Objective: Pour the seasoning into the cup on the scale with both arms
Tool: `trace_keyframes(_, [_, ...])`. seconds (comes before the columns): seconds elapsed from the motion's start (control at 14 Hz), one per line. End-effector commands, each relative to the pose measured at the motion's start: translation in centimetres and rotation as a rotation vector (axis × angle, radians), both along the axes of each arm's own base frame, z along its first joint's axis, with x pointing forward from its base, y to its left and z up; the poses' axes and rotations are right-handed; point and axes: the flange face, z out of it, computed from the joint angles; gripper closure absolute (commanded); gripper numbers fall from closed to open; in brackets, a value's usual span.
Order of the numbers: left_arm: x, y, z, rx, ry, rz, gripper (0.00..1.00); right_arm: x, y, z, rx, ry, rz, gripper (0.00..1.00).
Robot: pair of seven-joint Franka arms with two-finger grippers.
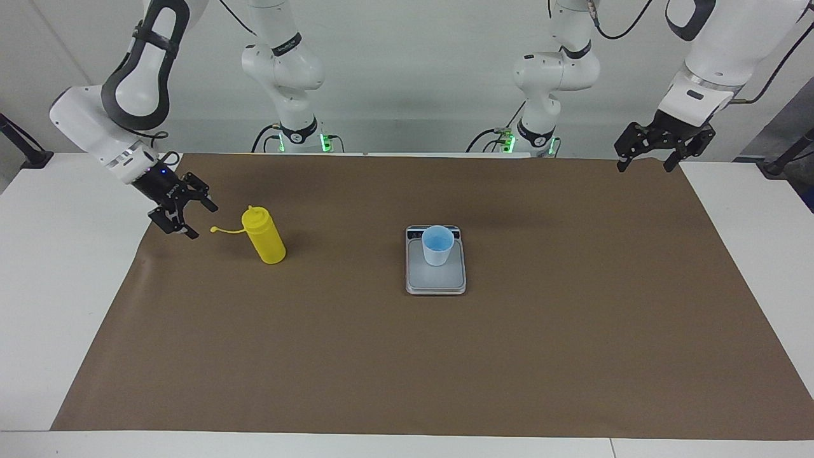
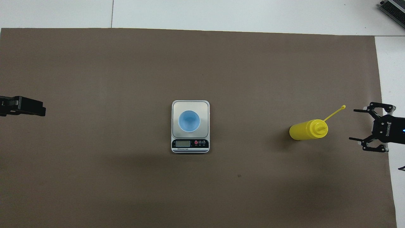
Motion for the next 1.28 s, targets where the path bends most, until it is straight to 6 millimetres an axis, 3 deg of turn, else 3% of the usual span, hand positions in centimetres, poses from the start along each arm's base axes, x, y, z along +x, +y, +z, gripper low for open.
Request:
trace_keyframes(0.0, [-0.6,0.5,0.3,0.012,0.005,-0.004,0.0,-1.0,2.2,4.7,-0.041,0.088,-0.147,0.0])
trace_keyframes(0.21, [-0.6,0.5,0.3,0.012,0.005,-0.004,0.0,-0.4,4.7,7.6,-0.045,0.231,-0.361,0.0])
trace_keyframes(0.5, [-0.6,0.5,0.3,0.012,0.005,-0.004,0.0,1.5,8.0,11.2,0.022,0.414,-0.826,0.0])
trace_keyframes(0.93, [-0.6,0.5,0.3,0.012,0.005,-0.004,0.0,4.4,15.4,17.8,-0.017,0.448,-1.272,0.0])
trace_keyframes(1.21, [-0.6,0.5,0.3,0.012,0.005,-0.004,0.0,5.8,16.8,20.9,-0.059,0.465,-1.406,0.0])
